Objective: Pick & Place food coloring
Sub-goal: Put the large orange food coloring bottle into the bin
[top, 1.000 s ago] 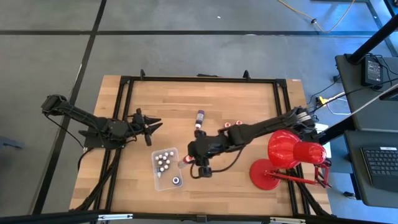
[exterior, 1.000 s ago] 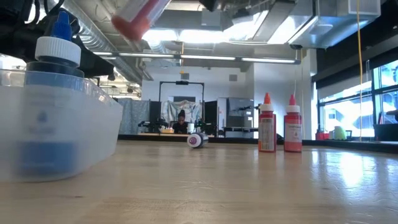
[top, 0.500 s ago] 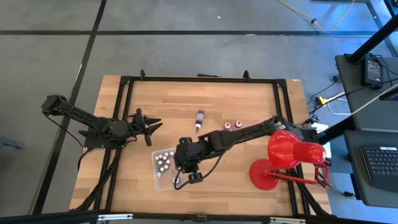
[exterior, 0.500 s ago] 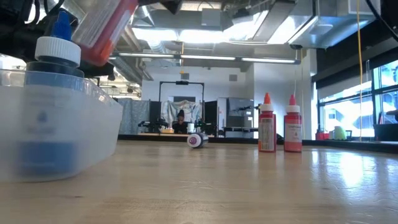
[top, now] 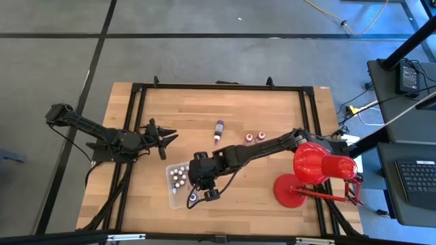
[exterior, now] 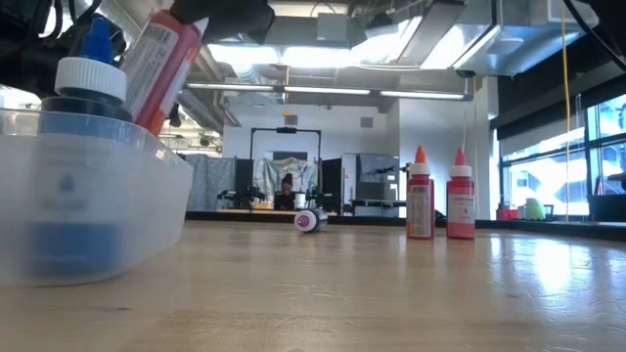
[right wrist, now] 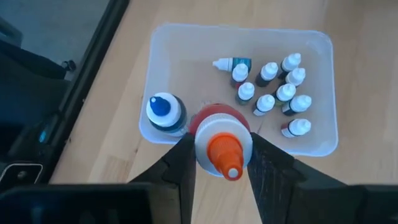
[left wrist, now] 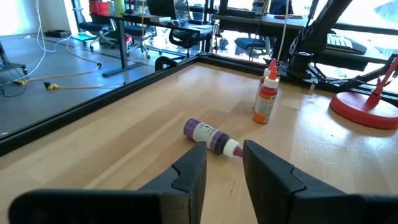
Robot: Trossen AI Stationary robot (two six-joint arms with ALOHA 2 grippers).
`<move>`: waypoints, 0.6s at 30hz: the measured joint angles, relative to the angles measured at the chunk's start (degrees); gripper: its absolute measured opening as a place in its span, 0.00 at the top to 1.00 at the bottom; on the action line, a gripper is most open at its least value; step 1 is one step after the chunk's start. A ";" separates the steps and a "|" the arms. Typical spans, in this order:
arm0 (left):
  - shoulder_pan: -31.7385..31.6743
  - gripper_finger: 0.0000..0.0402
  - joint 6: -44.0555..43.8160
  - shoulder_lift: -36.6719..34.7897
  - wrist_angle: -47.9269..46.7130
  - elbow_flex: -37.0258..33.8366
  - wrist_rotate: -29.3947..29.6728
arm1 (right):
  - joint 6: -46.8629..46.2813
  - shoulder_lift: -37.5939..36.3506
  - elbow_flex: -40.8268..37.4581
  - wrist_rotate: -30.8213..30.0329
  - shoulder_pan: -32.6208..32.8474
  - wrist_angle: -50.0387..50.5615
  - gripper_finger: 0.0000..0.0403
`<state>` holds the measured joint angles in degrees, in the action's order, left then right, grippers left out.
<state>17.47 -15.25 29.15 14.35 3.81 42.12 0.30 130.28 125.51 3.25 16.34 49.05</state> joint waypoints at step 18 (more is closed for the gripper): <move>-0.01 0.75 0.00 0.00 -1.07 0.00 0.19 | 1.73 2.55 -0.04 2.42 0.00 -0.78 0.70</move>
<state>17.47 -15.25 29.15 13.28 3.81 42.31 2.02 132.84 125.47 5.66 16.34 48.28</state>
